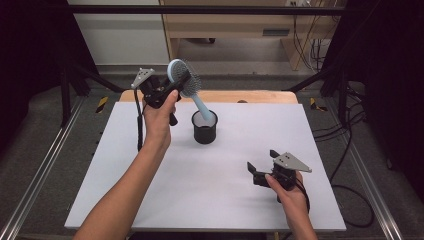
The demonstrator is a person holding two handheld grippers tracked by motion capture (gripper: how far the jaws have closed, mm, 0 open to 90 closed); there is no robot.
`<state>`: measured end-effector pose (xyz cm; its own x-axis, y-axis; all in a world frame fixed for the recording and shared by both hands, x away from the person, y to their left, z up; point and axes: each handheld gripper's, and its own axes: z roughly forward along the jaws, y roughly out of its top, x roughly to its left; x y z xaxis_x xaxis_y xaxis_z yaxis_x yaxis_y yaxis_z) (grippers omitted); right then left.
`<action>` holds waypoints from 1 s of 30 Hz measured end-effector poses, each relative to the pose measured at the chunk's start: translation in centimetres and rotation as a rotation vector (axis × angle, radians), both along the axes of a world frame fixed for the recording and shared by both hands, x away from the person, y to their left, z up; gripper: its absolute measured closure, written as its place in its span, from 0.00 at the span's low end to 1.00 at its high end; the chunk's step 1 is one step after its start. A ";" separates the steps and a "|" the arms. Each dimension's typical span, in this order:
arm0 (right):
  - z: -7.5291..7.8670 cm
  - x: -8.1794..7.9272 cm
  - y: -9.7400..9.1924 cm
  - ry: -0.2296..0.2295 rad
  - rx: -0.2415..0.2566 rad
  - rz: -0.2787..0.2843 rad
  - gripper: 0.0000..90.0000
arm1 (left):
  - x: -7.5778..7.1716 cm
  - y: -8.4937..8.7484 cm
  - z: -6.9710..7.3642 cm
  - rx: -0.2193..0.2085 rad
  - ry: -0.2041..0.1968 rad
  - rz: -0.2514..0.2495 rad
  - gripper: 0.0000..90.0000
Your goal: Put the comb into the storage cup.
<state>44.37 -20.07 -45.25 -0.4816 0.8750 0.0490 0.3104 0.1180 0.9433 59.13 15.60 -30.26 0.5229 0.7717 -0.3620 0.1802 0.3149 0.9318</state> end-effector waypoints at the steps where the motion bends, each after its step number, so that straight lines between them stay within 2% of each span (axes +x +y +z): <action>1: 0.0 0.0 0.0 0.000 0.001 -0.001 0.08 | 0.2 -0.1 -0.2 0.006 0.000 -0.001 0.58; 9: -0.1 0.1 0.0 0.001 -0.001 0.004 0.08 | 1.2 -0.4 -1.1 0.019 0.009 0.002 0.58; 14: -0.1 0.1 0.0 0.001 0.001 0.004 0.08 | 1.5 -0.6 -1.5 0.049 0.013 0.011 0.58; 30: -0.1 0.1 -0.1 0.007 0.005 0.002 0.08 | 2.0 -1.1 -2.8 0.094 0.032 0.011 0.58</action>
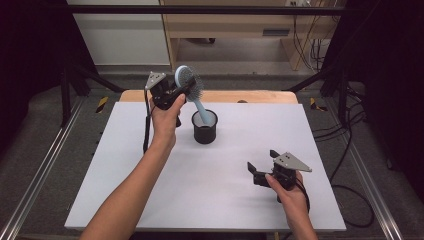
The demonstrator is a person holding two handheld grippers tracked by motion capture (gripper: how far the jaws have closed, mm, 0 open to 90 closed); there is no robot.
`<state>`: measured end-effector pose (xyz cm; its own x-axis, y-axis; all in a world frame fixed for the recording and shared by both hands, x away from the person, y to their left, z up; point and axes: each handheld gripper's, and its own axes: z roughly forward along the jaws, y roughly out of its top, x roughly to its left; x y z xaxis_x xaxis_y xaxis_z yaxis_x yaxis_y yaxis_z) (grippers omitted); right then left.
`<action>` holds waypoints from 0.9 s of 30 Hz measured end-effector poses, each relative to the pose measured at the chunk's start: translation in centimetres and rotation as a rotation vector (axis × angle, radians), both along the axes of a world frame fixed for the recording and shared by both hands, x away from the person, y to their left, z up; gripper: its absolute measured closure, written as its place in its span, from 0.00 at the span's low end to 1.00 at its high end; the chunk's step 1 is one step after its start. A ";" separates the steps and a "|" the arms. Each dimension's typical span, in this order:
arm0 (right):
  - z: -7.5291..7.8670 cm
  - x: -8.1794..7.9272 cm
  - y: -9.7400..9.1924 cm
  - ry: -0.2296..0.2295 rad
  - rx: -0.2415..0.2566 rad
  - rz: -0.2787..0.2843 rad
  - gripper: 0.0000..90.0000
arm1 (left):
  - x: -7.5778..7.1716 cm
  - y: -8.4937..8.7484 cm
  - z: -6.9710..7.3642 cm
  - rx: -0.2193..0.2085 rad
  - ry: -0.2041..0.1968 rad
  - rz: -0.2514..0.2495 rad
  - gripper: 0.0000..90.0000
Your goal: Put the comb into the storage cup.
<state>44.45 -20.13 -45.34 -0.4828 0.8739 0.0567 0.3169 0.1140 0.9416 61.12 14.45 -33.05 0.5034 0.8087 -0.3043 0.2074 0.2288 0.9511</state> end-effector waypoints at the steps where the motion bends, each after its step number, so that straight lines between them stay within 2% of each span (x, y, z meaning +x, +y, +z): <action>1: 0.0 0.0 0.0 0.001 0.000 -0.001 0.08 | 0.0 0.0 -0.1 0.001 0.002 0.000 0.58; 11: 0.0 0.0 0.0 -0.020 -0.021 0.002 0.09 | 0.2 -0.2 -1.2 0.014 0.019 -0.002 0.58; 27: 0.0 0.0 -0.1 -0.026 -0.030 0.019 0.09 | 0.0 -1.0 -1.9 0.033 0.027 -0.023 0.58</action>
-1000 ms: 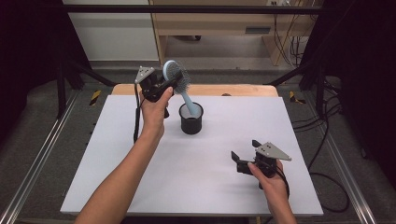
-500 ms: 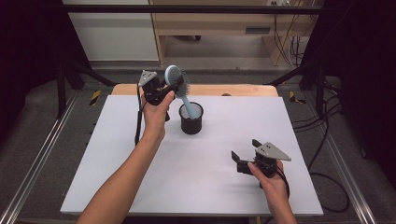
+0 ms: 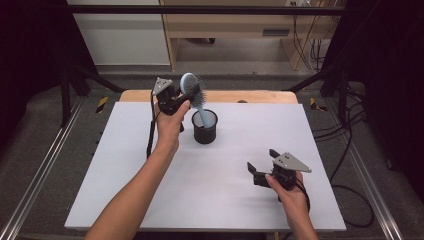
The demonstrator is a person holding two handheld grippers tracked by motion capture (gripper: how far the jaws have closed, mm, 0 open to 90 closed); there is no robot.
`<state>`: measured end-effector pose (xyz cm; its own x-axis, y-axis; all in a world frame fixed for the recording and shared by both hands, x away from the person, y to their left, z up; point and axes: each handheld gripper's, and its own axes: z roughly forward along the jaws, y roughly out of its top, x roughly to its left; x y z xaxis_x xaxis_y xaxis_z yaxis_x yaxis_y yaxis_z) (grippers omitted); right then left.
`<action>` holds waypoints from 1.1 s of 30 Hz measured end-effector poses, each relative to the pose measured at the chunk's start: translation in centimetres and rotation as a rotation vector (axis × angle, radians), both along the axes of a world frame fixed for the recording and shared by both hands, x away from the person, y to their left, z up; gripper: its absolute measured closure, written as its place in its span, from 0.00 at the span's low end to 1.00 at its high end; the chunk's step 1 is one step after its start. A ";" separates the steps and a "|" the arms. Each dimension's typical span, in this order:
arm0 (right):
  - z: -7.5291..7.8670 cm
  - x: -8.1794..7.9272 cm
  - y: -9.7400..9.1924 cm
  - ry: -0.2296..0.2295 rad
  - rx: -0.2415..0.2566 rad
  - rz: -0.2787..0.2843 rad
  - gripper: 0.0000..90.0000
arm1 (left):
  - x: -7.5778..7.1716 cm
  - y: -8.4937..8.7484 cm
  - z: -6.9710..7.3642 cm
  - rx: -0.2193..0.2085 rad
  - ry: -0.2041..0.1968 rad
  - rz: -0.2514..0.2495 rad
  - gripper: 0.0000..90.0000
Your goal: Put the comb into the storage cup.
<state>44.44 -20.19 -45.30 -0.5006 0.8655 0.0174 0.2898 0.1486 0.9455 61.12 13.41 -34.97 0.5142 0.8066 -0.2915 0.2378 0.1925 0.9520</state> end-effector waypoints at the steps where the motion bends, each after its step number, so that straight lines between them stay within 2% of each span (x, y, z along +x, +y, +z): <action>1: 0.0 0.0 0.0 -0.001 -0.001 0.003 0.10 | 0.0 0.0 0.0 0.000 0.000 -0.002 0.58; 17: 0.0 0.0 -0.1 0.001 -0.007 0.008 0.11 | 0.2 -0.6 -1.0 0.025 0.016 -0.011 0.58; 20: 0.0 0.0 -0.1 0.002 -0.009 0.009 0.11 | 0.2 -0.7 -1.1 0.040 0.012 -0.007 0.58; 33: -0.1 0.1 -0.3 0.009 -0.003 0.007 0.11 | 0.3 -0.9 -1.7 0.043 0.024 -0.006 0.58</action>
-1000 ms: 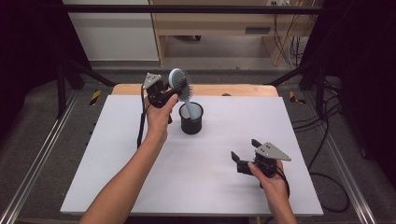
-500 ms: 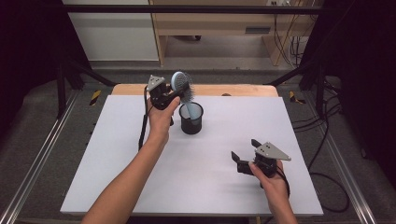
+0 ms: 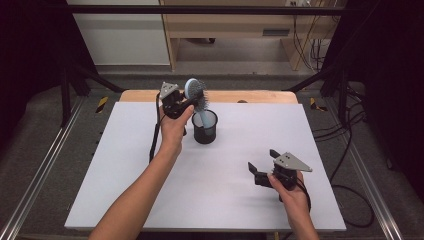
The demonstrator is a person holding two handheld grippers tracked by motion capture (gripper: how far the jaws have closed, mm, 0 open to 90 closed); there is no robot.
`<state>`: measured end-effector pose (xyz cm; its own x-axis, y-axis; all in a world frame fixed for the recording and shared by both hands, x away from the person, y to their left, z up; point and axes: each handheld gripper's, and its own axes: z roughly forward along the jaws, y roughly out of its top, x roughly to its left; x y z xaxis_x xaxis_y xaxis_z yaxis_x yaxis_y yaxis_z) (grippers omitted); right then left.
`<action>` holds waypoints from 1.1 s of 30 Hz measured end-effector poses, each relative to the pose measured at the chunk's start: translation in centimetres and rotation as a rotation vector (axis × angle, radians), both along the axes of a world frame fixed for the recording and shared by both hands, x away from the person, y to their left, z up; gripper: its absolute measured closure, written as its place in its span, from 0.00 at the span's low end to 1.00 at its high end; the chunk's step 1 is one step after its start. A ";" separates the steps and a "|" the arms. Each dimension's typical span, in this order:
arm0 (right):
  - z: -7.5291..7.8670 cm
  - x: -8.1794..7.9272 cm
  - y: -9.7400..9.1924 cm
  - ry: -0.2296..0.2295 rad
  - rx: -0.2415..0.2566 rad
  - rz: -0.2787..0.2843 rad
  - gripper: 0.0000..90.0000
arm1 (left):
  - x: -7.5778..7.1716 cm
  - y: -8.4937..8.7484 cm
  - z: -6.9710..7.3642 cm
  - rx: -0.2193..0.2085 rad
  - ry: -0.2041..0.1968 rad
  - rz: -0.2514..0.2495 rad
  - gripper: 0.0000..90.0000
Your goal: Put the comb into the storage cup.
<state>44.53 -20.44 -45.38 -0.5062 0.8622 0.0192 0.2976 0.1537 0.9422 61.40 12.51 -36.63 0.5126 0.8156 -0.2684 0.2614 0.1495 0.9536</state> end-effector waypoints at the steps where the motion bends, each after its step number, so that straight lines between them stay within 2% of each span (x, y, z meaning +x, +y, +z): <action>1: 0.0 0.0 0.0 0.002 0.001 0.000 0.11 | 0.0 0.0 0.0 0.000 0.001 0.000 0.58; 33: -0.1 0.0 0.0 0.009 -0.006 0.004 0.11 | 0.1 0.1 -1.4 -0.011 0.031 0.009 0.58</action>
<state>44.53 -20.47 -45.49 -0.5092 0.8604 0.0188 0.3054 0.1602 0.9387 61.50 12.65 -38.01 0.4963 0.8172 -0.2932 0.2895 0.1626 0.9433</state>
